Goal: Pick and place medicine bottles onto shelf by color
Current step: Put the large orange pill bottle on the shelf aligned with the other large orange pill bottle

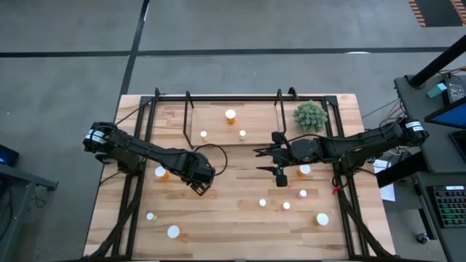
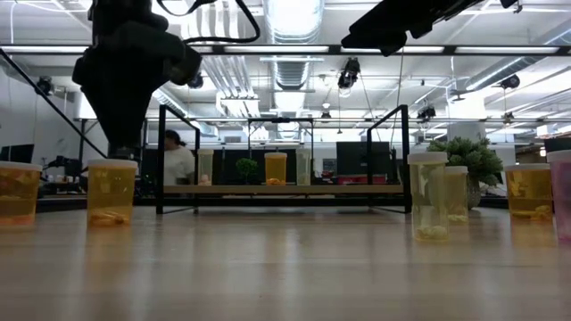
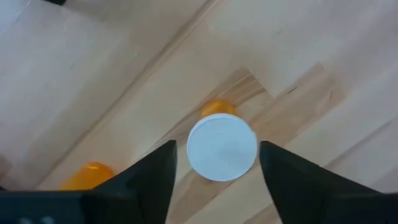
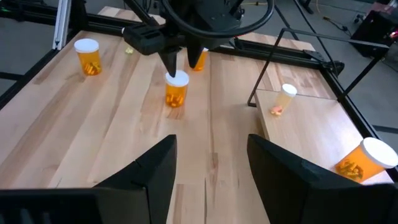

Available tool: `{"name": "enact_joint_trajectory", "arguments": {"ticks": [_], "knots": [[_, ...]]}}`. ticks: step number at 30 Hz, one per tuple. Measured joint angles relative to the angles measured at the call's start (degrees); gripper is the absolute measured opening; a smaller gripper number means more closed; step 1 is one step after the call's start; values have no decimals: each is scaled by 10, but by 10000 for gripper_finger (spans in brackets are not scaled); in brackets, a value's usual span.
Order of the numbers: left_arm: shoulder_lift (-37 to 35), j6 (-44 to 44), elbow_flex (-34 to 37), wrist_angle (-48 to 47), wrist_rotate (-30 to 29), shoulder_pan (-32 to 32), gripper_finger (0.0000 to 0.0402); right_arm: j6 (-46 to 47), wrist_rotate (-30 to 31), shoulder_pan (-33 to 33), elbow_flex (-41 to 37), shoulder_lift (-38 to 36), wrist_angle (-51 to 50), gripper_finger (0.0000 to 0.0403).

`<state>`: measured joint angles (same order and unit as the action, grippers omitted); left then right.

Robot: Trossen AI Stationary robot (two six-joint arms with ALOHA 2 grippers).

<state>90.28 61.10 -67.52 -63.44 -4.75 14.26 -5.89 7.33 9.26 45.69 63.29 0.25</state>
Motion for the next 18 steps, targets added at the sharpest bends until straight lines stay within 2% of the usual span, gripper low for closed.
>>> {"name": "enact_joint_trajectory", "arguments": {"ticks": [5, 8, 18], "knots": [[0, 1, 10, 10, 2, 1, 274, 0, 0, 0, 0, 0, 0, 187], [0, 1, 17, 44, 5, 1, 292, 0, 0, 0, 0, 0, 0, 187], [6, 29, 49, 35, 6, 1, 277, 3, 0, 0, 0, 0, -4, 187]]}}
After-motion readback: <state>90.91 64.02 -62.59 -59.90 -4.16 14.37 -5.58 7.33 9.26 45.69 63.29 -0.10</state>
